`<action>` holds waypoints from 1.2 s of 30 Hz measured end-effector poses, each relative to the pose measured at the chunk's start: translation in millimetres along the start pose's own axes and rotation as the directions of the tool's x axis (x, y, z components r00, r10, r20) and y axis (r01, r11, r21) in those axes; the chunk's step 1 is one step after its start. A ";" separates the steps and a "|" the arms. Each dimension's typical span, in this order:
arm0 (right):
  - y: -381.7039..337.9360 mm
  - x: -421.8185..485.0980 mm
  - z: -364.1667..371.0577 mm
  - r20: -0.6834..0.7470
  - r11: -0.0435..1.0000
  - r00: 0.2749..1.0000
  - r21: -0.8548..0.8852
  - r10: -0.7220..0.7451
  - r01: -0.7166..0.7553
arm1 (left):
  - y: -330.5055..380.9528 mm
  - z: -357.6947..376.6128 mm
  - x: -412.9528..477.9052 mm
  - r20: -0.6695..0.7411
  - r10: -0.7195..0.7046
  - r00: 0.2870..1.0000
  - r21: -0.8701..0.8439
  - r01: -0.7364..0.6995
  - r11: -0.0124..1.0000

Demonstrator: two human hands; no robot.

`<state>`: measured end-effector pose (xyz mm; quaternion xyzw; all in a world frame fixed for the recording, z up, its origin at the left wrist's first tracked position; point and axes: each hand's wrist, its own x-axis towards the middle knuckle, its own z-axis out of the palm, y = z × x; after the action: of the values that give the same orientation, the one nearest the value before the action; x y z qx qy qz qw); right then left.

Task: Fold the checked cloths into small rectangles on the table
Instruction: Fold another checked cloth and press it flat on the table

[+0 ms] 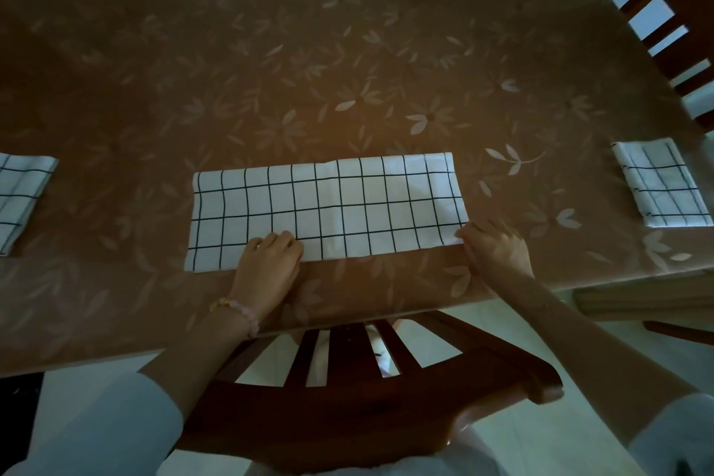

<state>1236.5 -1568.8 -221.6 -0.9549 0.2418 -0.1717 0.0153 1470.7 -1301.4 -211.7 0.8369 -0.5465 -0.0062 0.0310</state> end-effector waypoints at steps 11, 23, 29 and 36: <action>-3.1 -9.8 -10.9 0.183 1.000 0.983 0.013 -0.012 0.010 | 8.2 -0.4 8.2 0.003 -0.003 1.000 -0.019 0.003 1.000; -9.7 -3.0 -11.7 0.200 0.999 0.978 0.009 0.051 -0.053 | 36.4 3.7 37.9 -0.014 0.018 1.000 -0.077 -0.019 0.997; -9.9 2.9 -12.7 0.280 0.997 0.958 -0.003 0.069 -0.071 | 28.0 5.3 41.3 0.035 -0.070 0.997 -0.134 0.074 0.988; -28.9 23.7 -31.4 0.412 0.974 0.887 -0.163 0.210 -0.154 | 21.9 11.7 37.1 0.165 -0.103 0.981 -0.159 0.129 0.979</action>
<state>1258.6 -1552.6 -181.3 -0.9413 0.3315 0.0589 0.0235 1465.1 -1344.7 -221.2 0.8587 -0.4949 -0.1196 0.0588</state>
